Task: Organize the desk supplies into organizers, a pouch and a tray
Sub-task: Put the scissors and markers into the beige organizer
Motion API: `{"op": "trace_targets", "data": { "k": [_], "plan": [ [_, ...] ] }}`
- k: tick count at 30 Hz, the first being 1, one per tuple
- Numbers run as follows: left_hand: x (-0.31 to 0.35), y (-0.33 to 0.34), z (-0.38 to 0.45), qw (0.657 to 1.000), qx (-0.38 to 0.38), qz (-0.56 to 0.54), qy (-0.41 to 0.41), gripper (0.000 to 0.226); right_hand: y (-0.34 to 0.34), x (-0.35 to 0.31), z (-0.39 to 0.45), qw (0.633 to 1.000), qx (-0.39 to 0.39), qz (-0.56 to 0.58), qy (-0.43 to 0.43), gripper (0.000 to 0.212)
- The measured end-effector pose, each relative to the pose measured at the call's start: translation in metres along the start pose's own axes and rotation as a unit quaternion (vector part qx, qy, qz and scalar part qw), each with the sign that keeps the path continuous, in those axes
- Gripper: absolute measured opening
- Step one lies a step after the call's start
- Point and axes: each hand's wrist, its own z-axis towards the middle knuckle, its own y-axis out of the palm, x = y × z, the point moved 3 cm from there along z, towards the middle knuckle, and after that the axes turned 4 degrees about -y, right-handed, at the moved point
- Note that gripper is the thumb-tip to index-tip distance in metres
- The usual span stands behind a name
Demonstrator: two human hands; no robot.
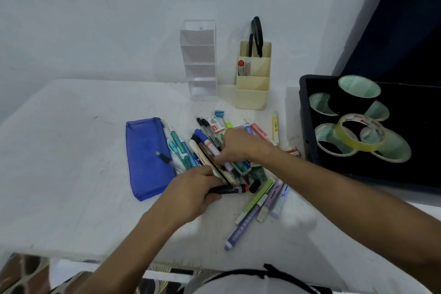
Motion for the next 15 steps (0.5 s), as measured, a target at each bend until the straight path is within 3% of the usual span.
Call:
{"op": "trace_targets", "data": {
  "k": [3, 7, 11, 15],
  "plan": [
    [0.001, -0.007, 0.003, 0.999, 0.037, -0.014, 0.02, 0.027, -0.002, 0.003, 0.004, 0.999, 0.004, 0.03, 0.015, 0.035],
    [-0.009, -0.018, 0.009, 0.996, 0.077, -0.038, 0.024, 0.028, -0.015, 0.011, 0.009, 0.997, 0.022, 0.071, 0.03, 0.024],
    [-0.017, -0.019, 0.012, 0.995, 0.087, -0.032, 0.031, 0.023, -0.008, 0.007, 0.007, 1.0, -0.001, 0.021, 0.019, 0.027],
    [-0.025, -0.018, 0.014, 0.994, 0.101, 0.01, 0.035, 0.024, 0.007, 0.002, 0.009, 0.999, 0.028, -0.016, 0.021, 0.035]
  ]
}}
